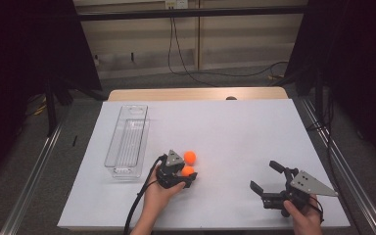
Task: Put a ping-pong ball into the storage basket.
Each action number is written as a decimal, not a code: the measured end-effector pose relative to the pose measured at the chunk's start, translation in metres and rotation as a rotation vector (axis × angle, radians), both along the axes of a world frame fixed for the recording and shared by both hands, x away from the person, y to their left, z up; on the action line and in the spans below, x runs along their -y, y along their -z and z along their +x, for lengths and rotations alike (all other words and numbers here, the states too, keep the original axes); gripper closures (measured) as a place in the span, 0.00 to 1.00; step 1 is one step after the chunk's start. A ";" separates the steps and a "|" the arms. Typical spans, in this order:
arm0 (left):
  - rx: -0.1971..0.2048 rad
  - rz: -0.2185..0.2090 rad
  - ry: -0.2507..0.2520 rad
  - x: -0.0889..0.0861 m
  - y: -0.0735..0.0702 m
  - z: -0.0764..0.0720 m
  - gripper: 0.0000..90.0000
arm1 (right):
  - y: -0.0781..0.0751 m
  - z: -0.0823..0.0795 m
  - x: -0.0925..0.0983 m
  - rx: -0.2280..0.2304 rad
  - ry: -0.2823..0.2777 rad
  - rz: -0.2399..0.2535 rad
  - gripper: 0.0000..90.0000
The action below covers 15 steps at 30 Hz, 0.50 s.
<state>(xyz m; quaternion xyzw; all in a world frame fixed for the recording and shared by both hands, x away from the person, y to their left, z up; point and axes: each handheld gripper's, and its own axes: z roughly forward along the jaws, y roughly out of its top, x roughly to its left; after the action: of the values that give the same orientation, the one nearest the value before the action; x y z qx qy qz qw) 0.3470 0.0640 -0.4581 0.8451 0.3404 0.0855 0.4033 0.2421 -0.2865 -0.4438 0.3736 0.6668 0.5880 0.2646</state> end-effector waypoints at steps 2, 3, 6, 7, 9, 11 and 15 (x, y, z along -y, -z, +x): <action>0.000 0.000 0.000 0.000 0.000 0.000 0.45 | 0.000 0.000 0.000 0.000 0.000 -0.001 0.03; 0.000 0.000 0.000 0.000 0.000 0.000 0.45 | 0.000 0.000 0.000 0.000 0.000 0.000 0.03; 0.002 0.000 -0.002 0.001 0.000 0.000 0.45 | 0.000 0.000 0.000 0.001 -0.001 -0.002 0.03; 0.008 0.006 0.000 0.001 0.000 0.000 0.45 | 0.000 0.000 0.000 0.001 0.000 -0.002 0.03; 0.007 0.004 -0.002 0.001 0.000 0.000 0.45 | 0.000 0.000 -0.001 0.001 -0.001 -0.002 0.03; 0.009 0.007 0.001 0.001 0.000 0.000 0.45 | 0.000 0.000 -0.001 0.001 0.000 -0.002 0.03; 0.012 0.012 -0.003 0.001 0.000 -0.001 0.46 | 0.000 0.000 0.000 0.002 0.001 -0.002 0.03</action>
<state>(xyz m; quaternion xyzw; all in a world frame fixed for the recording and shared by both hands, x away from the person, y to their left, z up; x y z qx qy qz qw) 0.3464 0.0627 -0.4584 0.8463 0.3388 0.0933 0.4003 0.2417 -0.2863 -0.4436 0.3731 0.6671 0.5875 0.2659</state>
